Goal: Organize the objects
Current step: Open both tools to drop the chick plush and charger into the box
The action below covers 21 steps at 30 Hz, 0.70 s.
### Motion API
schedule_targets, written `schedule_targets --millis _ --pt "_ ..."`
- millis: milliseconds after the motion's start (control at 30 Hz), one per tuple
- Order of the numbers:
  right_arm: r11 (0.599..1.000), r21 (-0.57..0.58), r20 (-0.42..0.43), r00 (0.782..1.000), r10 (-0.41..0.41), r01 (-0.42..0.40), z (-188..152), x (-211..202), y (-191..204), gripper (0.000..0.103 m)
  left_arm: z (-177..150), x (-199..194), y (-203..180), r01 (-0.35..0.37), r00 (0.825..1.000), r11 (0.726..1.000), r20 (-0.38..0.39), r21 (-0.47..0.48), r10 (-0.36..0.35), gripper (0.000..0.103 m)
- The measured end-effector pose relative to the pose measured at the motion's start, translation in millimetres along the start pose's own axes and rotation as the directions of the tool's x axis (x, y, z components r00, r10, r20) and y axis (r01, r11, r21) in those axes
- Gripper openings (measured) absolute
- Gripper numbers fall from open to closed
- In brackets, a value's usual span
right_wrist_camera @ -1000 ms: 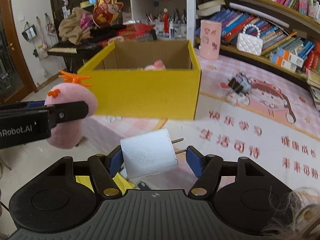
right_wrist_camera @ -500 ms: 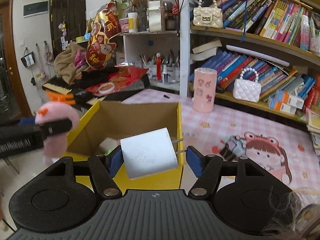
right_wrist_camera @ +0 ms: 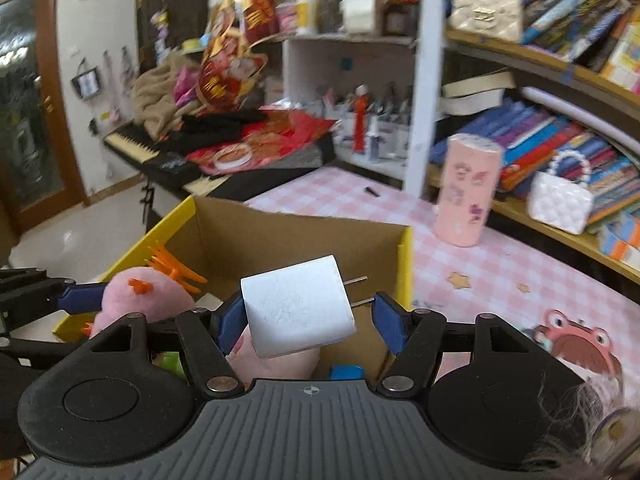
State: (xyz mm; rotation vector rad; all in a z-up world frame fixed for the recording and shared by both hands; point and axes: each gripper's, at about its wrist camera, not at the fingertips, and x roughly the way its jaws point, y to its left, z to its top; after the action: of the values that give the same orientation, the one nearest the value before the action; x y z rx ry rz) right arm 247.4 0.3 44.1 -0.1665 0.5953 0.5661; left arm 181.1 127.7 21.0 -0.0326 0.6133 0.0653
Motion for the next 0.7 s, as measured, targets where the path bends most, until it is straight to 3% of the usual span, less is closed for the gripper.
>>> schedule_targets --millis 133,167,200,300,500,700 --pt "0.999 -0.041 -0.074 0.997 0.013 -0.016 4 24 -1 0.064 -7 17 -1 -0.028 0.997 0.999 -0.066 -0.014 0.027 0.055" --pt "0.998 -0.062 -0.089 0.996 0.012 -0.018 4 29 0 0.064 -9 16 -2 -0.037 0.997 0.999 -0.069 -0.021 0.036 0.061" --pt "0.996 -0.085 -0.106 0.994 0.013 -0.022 5 34 1 0.064 -9 12 -3 -0.045 0.997 0.998 -0.056 -0.031 0.043 0.077" --pt "0.996 -0.082 -0.148 0.989 0.029 -0.041 6 47 -1 0.065 -11 -3 -4 -0.022 1.0 0.999 0.003 -0.041 0.022 0.087" --pt "0.998 -0.052 -0.192 0.981 0.018 -0.029 6 59 -7 0.066 -11 -10 -7 -0.022 0.999 0.999 0.027 -0.033 0.023 0.088" --pt "0.998 -0.048 -0.155 0.988 0.028 -0.036 5 49 -3 0.071 -12 -20 -5 -0.03 0.998 0.999 0.056 -0.032 0.031 0.088"
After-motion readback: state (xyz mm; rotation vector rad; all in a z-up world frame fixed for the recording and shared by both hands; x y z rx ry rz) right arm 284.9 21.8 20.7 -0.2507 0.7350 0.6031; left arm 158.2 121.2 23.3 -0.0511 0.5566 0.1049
